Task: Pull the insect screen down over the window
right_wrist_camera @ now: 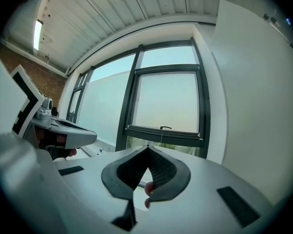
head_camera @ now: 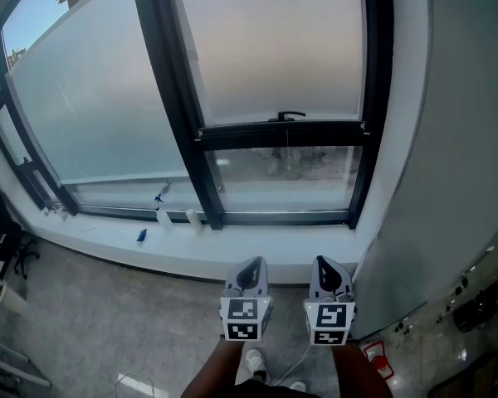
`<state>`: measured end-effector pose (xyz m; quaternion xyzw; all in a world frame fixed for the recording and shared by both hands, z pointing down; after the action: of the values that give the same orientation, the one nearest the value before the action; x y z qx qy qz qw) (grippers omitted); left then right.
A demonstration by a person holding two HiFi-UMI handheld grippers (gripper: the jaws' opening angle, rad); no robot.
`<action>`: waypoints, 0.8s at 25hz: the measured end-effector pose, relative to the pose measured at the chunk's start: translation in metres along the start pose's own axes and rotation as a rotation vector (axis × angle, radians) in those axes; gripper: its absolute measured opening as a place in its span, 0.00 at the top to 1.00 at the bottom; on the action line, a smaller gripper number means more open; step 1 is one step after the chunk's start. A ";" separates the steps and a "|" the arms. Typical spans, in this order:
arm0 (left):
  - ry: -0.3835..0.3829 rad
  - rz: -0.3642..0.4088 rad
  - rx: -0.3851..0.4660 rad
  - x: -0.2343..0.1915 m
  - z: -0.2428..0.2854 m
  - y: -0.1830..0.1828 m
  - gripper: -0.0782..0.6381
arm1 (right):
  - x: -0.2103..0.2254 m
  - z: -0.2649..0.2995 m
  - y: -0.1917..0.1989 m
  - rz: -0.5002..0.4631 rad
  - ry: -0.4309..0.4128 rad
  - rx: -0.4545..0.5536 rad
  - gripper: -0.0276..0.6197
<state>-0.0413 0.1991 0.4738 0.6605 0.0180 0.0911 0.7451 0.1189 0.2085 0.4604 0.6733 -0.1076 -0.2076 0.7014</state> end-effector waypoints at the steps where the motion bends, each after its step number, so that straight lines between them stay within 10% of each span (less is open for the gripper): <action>1: -0.001 0.000 0.000 0.000 -0.002 0.000 0.89 | -0.002 -0.002 0.000 -0.003 -0.001 0.002 0.95; 20: 0.022 -0.004 0.005 -0.008 0.001 0.004 0.89 | -0.019 0.006 0.004 -0.022 0.001 0.006 0.95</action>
<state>-0.0490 0.1973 0.4771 0.6614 0.0275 0.0968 0.7432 0.0998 0.2114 0.4671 0.6767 -0.1004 -0.2146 0.6971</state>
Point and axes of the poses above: the fingertips, and each gripper's own axes: z forward along the fingers, x to its right, y out of its underside, the point moved 5 cm from there along -z, backward along the fingers, and after that the axes turned 9 degrees about -y, right-handed, at the moved point
